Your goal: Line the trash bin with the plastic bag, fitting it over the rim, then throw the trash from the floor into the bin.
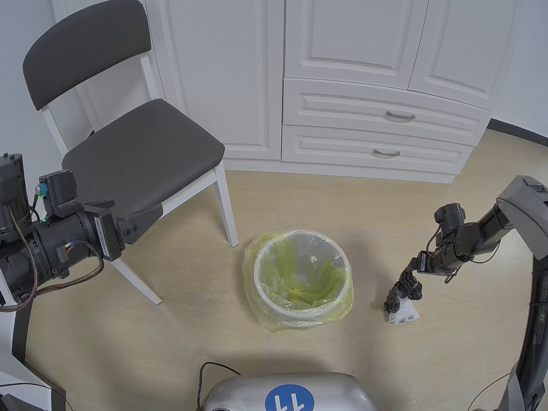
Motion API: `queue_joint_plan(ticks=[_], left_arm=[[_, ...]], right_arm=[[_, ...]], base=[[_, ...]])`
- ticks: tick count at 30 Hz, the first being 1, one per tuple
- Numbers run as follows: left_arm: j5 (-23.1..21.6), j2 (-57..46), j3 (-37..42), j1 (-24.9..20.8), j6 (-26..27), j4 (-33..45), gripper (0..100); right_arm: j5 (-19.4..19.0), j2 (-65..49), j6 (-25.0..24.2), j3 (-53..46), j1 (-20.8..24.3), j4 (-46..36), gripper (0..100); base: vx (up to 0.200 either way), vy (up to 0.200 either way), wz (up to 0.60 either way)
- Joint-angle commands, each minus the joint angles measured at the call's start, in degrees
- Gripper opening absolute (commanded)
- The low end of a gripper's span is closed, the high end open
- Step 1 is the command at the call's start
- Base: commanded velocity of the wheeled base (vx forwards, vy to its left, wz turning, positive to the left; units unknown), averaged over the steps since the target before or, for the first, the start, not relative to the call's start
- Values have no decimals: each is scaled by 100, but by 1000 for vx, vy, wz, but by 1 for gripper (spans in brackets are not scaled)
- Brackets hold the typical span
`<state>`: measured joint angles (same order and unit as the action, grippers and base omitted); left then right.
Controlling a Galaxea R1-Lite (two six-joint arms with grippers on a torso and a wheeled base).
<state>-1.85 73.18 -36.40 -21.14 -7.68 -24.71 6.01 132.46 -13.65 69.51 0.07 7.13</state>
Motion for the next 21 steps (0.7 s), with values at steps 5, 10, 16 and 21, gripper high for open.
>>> queue_joint_plan(ticks=[5, 10, 16, 21], left_arm=[[1, -6, 19, 57, 144, -25, 100], [1, -6, 28, 48, 153, -25, 100], [-17, -6, 19, 40, 153, -25, 100], [-17, 56, 19, 13, 153, -25, 100]], right_arm=[[-487, 1651, -41, 1539, -95, -19, 100], [-698, 1871, -50, 2357, -201, -783, 100], [-698, 2671, -50, 3684, -218, -1320, 100], [-689, 2820, 21, 3833, -209, -1469, 100]], base=[[0, 0, 0], [0, 0, 0], [0, 0, 0], [0, 0, 0]])
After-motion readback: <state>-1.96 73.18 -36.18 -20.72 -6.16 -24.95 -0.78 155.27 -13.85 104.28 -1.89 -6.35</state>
